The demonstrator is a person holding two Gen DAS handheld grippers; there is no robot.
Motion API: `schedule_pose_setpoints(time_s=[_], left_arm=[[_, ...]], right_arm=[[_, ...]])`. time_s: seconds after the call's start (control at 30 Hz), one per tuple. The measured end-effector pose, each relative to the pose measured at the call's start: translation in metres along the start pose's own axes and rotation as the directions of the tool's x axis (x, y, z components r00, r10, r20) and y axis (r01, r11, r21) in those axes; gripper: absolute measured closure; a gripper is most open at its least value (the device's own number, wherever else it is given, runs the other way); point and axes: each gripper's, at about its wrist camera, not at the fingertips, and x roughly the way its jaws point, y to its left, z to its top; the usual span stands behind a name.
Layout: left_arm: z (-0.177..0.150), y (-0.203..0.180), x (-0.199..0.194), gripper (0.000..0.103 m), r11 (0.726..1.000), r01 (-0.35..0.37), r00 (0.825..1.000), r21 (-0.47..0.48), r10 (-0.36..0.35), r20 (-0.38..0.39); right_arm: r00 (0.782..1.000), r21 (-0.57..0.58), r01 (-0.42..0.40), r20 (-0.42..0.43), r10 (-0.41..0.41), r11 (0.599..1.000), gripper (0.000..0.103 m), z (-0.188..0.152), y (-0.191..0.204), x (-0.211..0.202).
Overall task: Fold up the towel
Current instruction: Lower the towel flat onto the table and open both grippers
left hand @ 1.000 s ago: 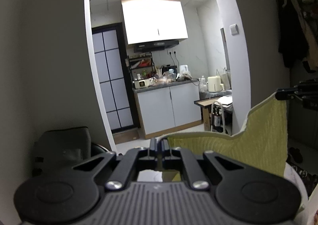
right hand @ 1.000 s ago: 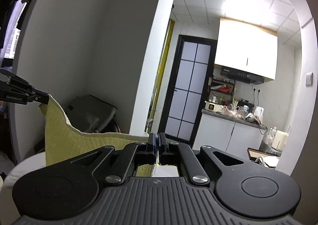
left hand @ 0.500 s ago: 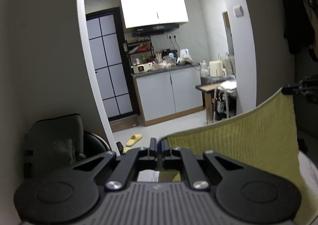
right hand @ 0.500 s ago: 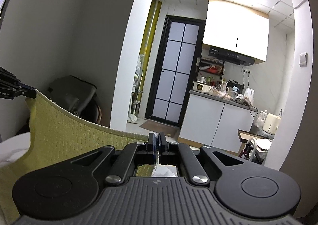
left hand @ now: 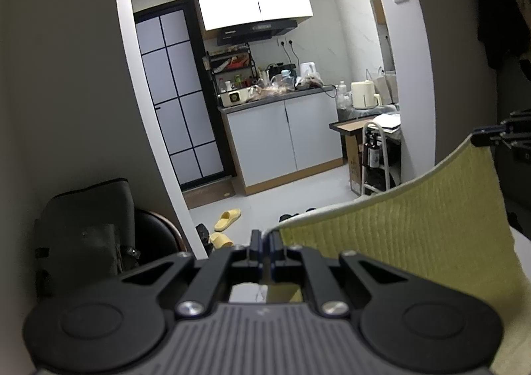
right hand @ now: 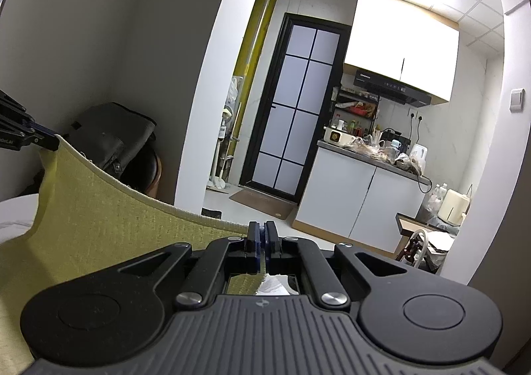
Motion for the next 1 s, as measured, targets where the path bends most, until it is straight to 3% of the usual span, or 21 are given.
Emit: schedule_pose_setpoints(time_s=[0.53, 0.73, 1.0], left_arm=[[-0.007, -0.015, 0.055, 0.099, 0.997, 0.074, 0.997, -0.026, -0.075, -0.035], [-0.011, -0.019, 0.077, 0.098, 0.999, 0.05, 0.997, -0.002, -0.05, -0.06], [-0.016, -0.023, 0.103, 0.09, 0.998, -0.043, 0.993, 0.046, 0.048, -0.104]], right_arm=[[0.993, 0.053, 0.014, -0.114, -0.008, 0.998, 0.1, -0.039, -0.012, 0.035], [0.99, 0.07, 0.019, -0.139, -0.009, 0.997, 0.1, -0.053, -0.017, 0.046], [0.989, 0.094, -0.005, -0.148, 0.019, 0.996, 0.1, -0.064, -0.018, 0.061]])
